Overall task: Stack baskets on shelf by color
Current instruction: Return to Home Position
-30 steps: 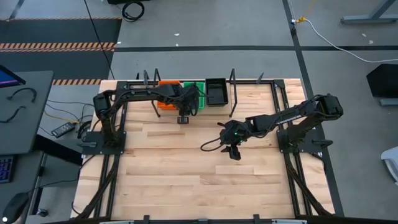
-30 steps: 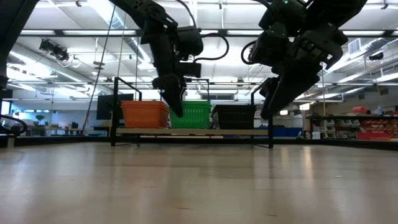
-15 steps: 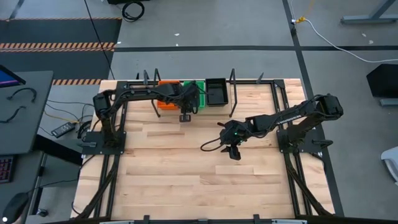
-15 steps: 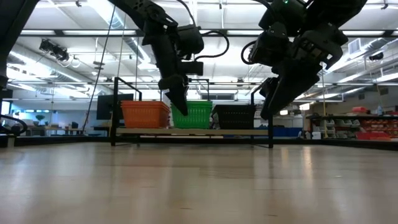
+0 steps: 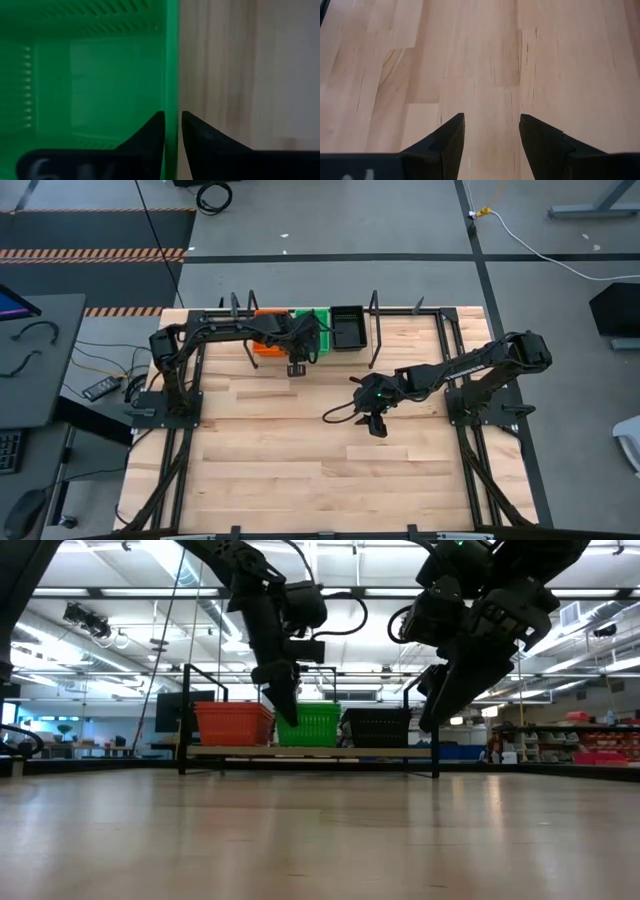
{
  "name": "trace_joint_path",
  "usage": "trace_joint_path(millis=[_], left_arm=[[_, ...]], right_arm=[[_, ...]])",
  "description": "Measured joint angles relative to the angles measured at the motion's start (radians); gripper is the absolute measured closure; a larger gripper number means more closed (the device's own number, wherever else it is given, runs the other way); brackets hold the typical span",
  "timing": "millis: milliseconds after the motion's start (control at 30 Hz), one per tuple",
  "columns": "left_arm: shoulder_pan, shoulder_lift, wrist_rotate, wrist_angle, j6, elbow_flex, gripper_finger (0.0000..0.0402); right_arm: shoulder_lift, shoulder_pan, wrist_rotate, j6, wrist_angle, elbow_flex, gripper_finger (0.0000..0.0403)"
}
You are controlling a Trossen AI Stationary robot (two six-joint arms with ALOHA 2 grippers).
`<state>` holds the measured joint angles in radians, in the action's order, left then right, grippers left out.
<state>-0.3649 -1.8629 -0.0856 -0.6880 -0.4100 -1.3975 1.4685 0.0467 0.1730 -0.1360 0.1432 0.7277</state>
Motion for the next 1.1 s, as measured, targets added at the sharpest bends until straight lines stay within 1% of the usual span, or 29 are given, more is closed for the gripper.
trace_joint_path(millis=[267, 433, 567, 733, 900, 1100], left_arm=[[0.008, 0.0, 0.0, -0.007, -0.005, -0.043, 0.0334], [0.008, 0.0, -0.04, -0.029, -0.025, -0.063, 0.0328], [0.008, 0.0, -0.045, -0.056, -0.024, -0.083, 0.0328], [0.008, 0.0, -0.045, -0.071, -0.024, -0.087, 0.0334], [0.015, 0.0, -0.045, -0.065, -0.03, -0.09, 0.0331], [0.046, 0.004, -0.04, -0.061, -0.028, -0.121, 0.0332]], right_arm=[[0.0, 0.0, 0.002, -0.018, 0.0, 0.0, 0.0209], [0.0, 0.012, 0.003, -0.018, 0.0, 0.0, 0.0209], [0.0, 0.025, 0.003, -0.018, 0.001, 0.0, 0.0209], [0.0, 0.035, 0.003, -0.018, 0.001, 0.0, 0.0209], [0.0, 0.037, -0.001, -0.021, 0.002, 0.0, 0.0209], [-0.005, 0.035, -0.072, -0.028, 0.03, 0.0, 0.0209]])
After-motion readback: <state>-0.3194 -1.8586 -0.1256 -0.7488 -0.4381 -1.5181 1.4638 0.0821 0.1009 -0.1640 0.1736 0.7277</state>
